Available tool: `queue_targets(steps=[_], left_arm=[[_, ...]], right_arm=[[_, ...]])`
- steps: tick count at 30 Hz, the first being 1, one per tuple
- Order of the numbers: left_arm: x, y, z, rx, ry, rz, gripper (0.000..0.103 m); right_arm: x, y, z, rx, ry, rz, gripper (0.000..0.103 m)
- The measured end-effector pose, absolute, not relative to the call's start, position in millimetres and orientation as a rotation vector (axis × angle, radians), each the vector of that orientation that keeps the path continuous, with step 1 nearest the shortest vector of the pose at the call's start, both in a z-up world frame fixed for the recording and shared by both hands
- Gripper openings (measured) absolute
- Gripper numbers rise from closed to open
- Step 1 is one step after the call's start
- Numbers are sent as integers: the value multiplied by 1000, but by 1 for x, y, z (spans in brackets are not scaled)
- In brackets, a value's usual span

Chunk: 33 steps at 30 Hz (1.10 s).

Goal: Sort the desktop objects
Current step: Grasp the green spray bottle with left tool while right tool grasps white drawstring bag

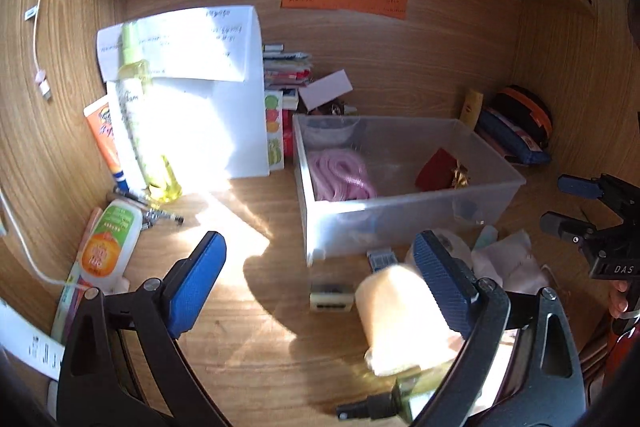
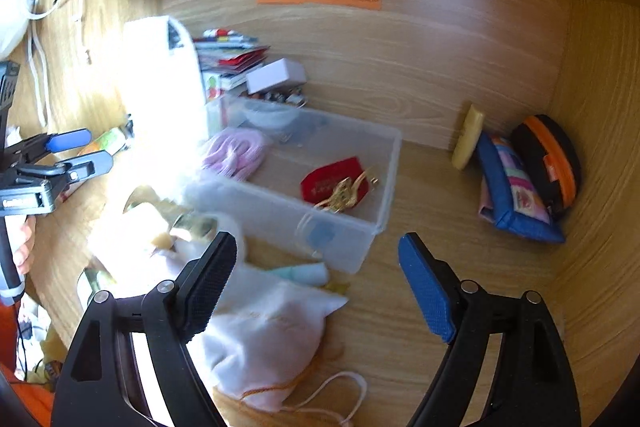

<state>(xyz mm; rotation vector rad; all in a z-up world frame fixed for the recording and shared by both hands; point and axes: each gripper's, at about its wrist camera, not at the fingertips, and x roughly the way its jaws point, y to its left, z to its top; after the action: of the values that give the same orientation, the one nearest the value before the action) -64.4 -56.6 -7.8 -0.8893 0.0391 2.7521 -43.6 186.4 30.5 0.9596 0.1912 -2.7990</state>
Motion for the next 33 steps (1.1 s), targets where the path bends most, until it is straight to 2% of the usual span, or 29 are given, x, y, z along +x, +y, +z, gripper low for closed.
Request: queue_targets(steps=[8,19,27,33], left_arm=[[-32,-54,-29,-989,-2,2681,95],[1,-18,-57,-1075,79,2548,96],[1,-12,-72,-1133,46,2492,96],[-3,-15,-82,-1157,14,2483,96]], right_arm=[[-23,175,11,995,287,-2813,81],[0,212,-5,1104,113,-2808,81],[-3,210,-16,1158,22,-2727,81],[-15,186,-20,1168,49,-2651,81]])
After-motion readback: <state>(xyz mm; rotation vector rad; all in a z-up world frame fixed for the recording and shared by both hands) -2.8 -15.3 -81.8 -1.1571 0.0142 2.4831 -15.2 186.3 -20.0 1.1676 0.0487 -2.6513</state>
